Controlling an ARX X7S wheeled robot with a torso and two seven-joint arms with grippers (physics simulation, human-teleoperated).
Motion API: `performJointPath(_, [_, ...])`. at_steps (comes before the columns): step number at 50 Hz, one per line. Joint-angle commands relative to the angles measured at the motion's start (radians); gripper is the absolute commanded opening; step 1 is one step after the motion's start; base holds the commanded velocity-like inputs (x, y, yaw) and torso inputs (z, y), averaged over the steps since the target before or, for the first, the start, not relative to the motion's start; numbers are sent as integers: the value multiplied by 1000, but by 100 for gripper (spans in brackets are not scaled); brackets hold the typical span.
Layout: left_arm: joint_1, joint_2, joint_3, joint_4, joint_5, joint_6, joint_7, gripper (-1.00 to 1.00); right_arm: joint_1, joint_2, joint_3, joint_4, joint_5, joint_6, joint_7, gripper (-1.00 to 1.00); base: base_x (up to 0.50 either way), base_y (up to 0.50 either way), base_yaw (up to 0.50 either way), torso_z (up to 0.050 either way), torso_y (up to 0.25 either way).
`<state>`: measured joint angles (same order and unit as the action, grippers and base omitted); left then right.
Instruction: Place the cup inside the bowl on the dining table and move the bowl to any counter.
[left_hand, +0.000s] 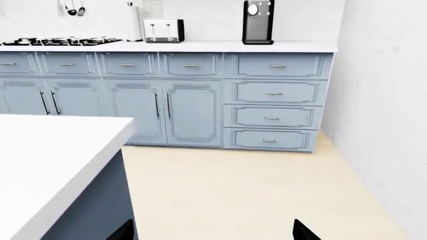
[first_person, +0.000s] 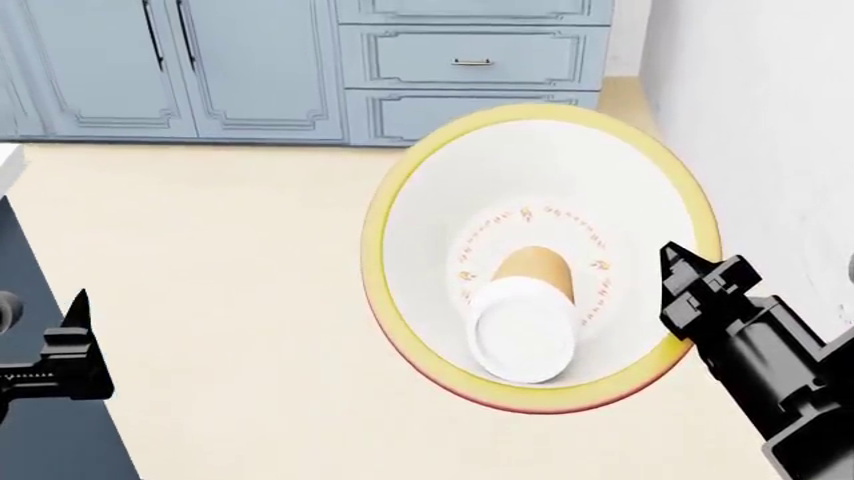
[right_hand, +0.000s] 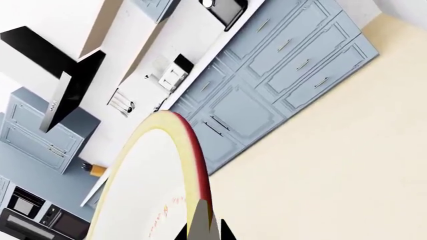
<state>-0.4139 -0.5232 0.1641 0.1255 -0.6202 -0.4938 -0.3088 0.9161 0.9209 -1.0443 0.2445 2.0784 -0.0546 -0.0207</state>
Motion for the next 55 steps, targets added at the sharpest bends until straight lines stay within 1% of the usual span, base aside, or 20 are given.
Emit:
performJointPath(1, [2, -1, 0, 1, -1, 2, -1, 100, 10, -1, 21, 1, -15, 2, -13, -100, 500, -40, 0, 0, 0])
performJointPath(21, [-21, 17, 20, -8, 7, -8, -13, 100, 2, 1, 29, 0, -14, -3, -13, -100, 500, -14, 0, 1, 2])
performJointPath(35, [8, -8, -2, 0, -8, 5, 1, 100, 2, -1, 30, 1, -20, 1, -13, -100, 500, -6, 0, 0, 1])
performJointPath(47, [-11, 7, 13, -8, 1, 0, -10, 100, 4, -6, 31, 8, -23, 5, -15, -100, 500, -6, 0, 0, 2])
performJointPath(55, [1, -2, 4, -6, -6, 6, -4, 100, 3, -11, 31, 12, -25, 6, -18, -100, 500, -8, 0, 0, 1])
